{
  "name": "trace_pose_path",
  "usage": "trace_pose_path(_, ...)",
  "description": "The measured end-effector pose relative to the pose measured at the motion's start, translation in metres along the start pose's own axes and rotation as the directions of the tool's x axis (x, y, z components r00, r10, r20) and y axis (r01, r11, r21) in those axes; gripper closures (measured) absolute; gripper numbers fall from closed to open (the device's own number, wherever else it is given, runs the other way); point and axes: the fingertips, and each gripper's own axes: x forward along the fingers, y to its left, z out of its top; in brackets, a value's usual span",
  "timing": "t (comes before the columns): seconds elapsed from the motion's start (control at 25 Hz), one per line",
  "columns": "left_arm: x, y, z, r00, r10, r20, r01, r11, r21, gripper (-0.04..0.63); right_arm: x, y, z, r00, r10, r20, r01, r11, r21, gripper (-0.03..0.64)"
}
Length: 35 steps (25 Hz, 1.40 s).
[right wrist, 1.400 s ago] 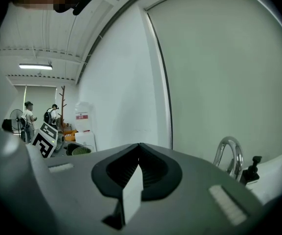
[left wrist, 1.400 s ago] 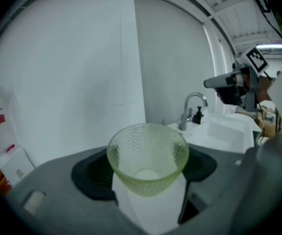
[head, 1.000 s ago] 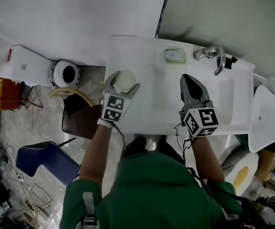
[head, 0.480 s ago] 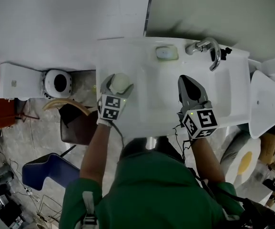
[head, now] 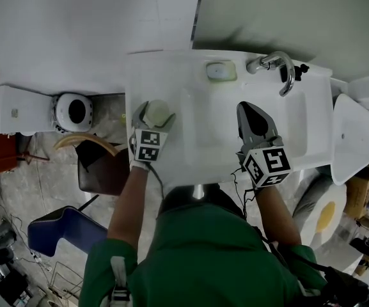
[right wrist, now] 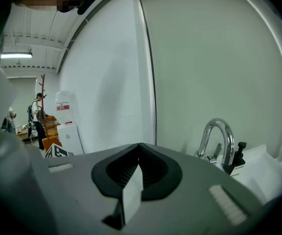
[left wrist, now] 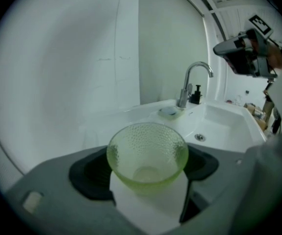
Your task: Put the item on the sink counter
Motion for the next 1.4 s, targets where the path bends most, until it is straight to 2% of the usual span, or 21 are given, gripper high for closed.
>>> trace_pose_path(0.32, -0.028, 0.003, 0.008, 0.998, 0.057, 0.014, -0.057, 0.998, -0.012, 0.17, -0.009, 0.0, 0.011, 0.999, 0.024, 0.031, -0.024, 1.0, -0.001, 0.62)
trace_pose_path(0.48, -0.059, 0.001, 0.033, 0.988, 0.117, 0.098, -0.114, 0.993, -0.039, 0.176, -0.019, -0.002, 0.019, 0.998, 0.043, 0.056, -0.042, 0.999, -0.008, 0.62)
trace_pose_path(0.64, -0.096, -0.008, 0.076, 0.962, 0.172, 0.212, -0.163, 0.985, -0.062, 0.205, -0.031, -0.003, 0.029, 0.994, 0.067, 0.083, -0.066, 0.998, -0.017, 0.62)
trace_pose_path(0.84, -0.13, -0.022, 0.12, 0.933, 0.189, 0.306, -0.168, 0.981, -0.095, 0.283, -0.047, -0.002, 0.047, 0.988, 0.089, 0.129, -0.085, 0.996, -0.032, 0.62)
trace_pose_path(0.96, -0.151, -0.033, 0.148, 0.913, 0.222, 0.343, -0.203, 0.975, -0.09, 0.37, -0.058, -0.002, 0.06, 0.981, 0.107, 0.16, -0.102, 0.994, -0.042, 0.62)
trace_pose_path(1.08, -0.172, -0.044, 0.181, 0.882, 0.245, 0.402, -0.23, 0.969, -0.087, 0.421, -0.07, -0.004, 0.071, 0.975, 0.123, 0.187, -0.116, 0.992, -0.05, 0.62)
trace_pose_path(1.4, -0.215, -0.073, 0.263, 0.809, 0.237, 0.537, -0.268, 0.963, -0.021, 0.51, -0.097, -0.005, 0.116, 0.945, 0.14, 0.296, -0.119, 0.989, -0.087, 0.62)
